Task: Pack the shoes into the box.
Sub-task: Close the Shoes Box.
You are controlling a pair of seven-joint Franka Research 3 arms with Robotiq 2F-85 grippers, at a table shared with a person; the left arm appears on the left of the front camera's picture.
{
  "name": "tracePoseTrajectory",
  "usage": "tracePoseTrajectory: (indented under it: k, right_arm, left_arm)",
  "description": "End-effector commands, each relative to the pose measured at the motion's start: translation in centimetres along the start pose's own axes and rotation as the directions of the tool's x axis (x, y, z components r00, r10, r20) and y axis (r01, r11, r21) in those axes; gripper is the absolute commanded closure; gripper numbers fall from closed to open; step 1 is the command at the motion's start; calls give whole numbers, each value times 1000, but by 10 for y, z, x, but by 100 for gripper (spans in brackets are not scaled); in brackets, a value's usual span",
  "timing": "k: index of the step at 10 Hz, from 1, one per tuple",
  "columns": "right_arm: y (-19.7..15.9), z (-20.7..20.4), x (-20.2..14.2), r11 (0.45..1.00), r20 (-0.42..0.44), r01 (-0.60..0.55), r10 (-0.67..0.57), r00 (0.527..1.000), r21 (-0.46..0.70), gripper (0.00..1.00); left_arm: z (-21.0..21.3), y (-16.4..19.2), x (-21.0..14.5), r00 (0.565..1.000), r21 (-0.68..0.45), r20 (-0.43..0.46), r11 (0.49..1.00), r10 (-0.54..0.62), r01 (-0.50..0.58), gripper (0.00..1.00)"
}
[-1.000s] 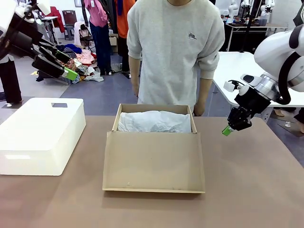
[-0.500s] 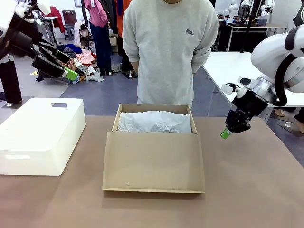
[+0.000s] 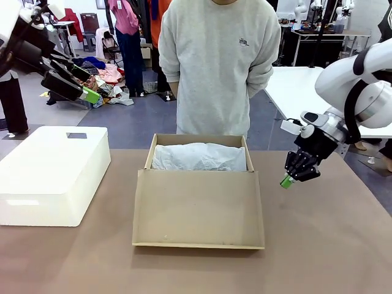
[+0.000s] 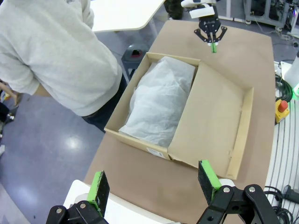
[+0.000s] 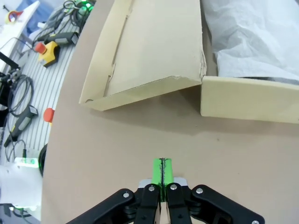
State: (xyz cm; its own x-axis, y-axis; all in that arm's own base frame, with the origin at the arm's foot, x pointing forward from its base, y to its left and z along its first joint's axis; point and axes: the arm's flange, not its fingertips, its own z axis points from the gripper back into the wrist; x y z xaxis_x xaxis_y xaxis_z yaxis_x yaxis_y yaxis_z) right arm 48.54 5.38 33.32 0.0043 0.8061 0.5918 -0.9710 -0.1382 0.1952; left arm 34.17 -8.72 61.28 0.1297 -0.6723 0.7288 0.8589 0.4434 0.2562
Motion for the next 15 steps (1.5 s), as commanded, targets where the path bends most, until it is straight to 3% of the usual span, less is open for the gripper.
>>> tracePoseTrajectory:
  k: [1, 8, 15]
  right_arm:
    - [-11, -9, -1, 999, 77, -46, 47, 996, -12, 100]
    - [-12, -35, 5, 999, 173, -18, 13, 985, 30, 100]
    - [-9, -65, 2, 997, 199, -31, 17, 980, 69, 100]
  left_arm:
    - [0, 1, -2, 1000, -15, 12, 1000, -12, 13, 0]
    - [0, 1, -2, 1000, -15, 12, 1000, -12, 13, 0]
    - [0, 1, -2, 1000, -15, 12, 1000, -12, 13, 0]
